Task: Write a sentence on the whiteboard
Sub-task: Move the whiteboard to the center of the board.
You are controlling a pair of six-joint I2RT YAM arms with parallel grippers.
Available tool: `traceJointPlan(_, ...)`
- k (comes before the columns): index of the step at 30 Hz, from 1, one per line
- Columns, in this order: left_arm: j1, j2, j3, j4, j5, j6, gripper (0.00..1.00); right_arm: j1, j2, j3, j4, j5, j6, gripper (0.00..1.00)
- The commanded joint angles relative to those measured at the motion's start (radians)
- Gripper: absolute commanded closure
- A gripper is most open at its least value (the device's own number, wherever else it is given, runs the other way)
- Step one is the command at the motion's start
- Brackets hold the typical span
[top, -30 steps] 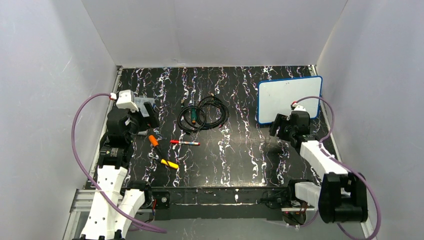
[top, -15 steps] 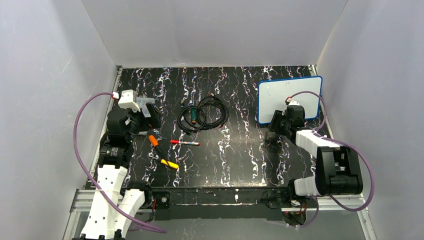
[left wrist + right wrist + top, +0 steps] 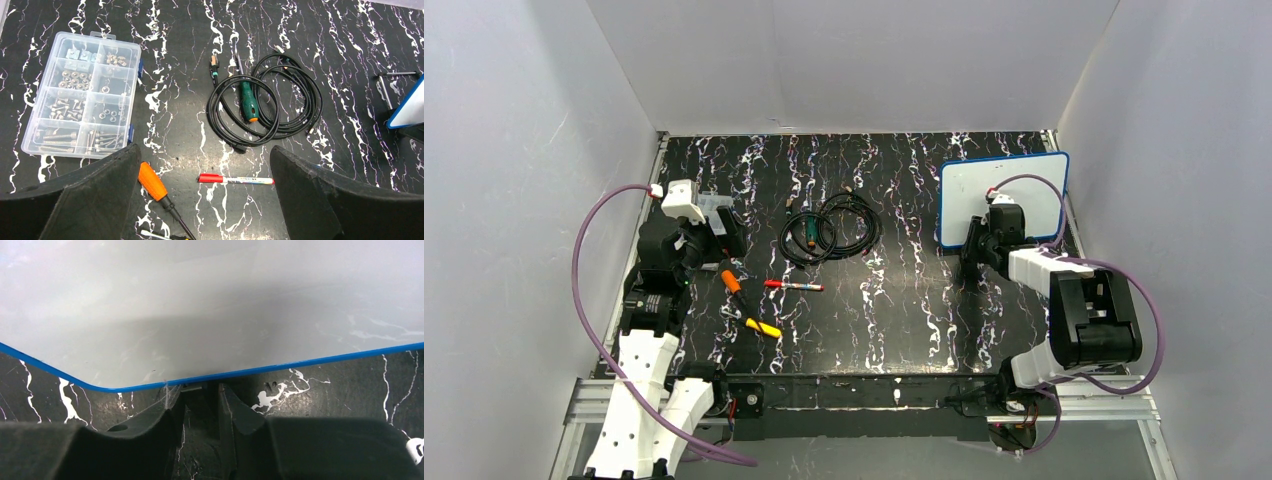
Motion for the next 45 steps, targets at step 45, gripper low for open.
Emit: traceJointPlan(45,0.004,-0.005,-0.01,0.0,0.019,0.013,0.01,0.71,-0.143,-0.059,-0.076,0.61,0.375,0.6)
